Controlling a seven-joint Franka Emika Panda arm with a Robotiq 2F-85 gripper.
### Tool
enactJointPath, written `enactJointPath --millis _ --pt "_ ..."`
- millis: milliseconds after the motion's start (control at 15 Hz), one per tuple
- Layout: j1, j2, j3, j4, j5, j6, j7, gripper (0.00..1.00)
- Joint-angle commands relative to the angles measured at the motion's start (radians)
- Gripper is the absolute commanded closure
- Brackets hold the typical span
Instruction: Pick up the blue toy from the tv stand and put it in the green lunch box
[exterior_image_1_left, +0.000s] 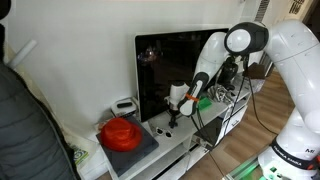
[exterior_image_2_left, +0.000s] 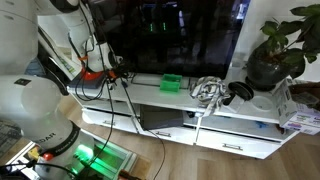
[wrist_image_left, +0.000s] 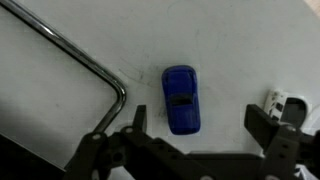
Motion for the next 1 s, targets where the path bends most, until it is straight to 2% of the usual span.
enactJointPath --millis 0,67,133,600,800,933 --pt "-0.007 0.041 0.005 0.043 -0.006 0.018 -0.005 0.14" --pt "-0.006 0.046 0.004 0.049 -0.007 0.014 -0.005 0.23" --pt "-0.010 0.050 0.008 0.054 -0.005 0.010 -0.008 0.41" --pt "-0.036 0.034 0.024 0.044 0.004 -0.018 -0.017 0.90" --pt "-0.067 -0.021 0.037 -0.012 0.018 -0.016 -0.010 0.90" --pt "-0.117 -0.082 0.065 -0.078 0.045 -0.033 -0.008 0.90"
